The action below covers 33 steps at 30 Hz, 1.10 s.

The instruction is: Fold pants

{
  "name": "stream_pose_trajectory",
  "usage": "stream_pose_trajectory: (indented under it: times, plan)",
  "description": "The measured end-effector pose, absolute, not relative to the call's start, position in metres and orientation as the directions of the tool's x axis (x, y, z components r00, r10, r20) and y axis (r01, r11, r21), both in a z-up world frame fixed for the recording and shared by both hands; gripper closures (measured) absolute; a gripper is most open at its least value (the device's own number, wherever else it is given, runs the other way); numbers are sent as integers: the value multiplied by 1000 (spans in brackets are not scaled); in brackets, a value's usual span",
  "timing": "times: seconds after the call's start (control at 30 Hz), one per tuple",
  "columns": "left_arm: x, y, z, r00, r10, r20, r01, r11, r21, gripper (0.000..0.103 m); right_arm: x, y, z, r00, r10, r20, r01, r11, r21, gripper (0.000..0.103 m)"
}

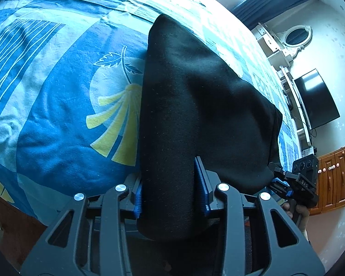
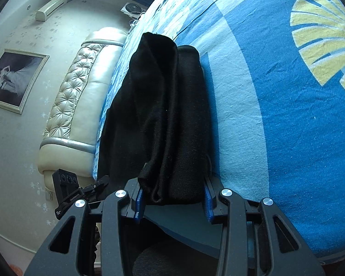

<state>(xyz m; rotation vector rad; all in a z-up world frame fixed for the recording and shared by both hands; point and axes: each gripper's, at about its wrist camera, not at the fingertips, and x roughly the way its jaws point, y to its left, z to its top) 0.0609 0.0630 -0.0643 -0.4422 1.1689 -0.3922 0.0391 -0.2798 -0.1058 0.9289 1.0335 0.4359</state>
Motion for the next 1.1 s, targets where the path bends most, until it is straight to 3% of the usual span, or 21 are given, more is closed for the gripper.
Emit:
stream_pose_trajectory:
  times: [0.2, 0.27, 0.33, 0.53, 0.8, 1.1]
  plan:
    - [62, 62, -65, 347, -508, -789, 68, 852, -519, 63, 39, -281, -106, 475, 701, -532, 102, 557, 824, 63]
    - [61, 61, -65, 359, -495, -791, 69, 859, -507, 53, 38, -282, -106, 482, 700, -527, 106, 551, 828, 62]
    - [60, 64, -66, 374, -499, -782, 67, 855, -514, 35, 38, -283, -103, 483, 705, -519, 98, 545, 833, 54]
    - [58, 95, -48, 411, -593, -693, 134, 791, -597, 21, 38, -301, -74, 523, 654, -547, 52, 616, 786, 34]
    - [127, 99, -56, 405, -607, -684, 148, 782, -606, 18, 112, -323, -78, 568, 673, -474, 81, 527, 846, 30]
    - [198, 83, -88, 342, -641, -688, 114, 755, -646, 19, 172, -303, -98, 507, 718, -478, 82, 511, 855, 30]
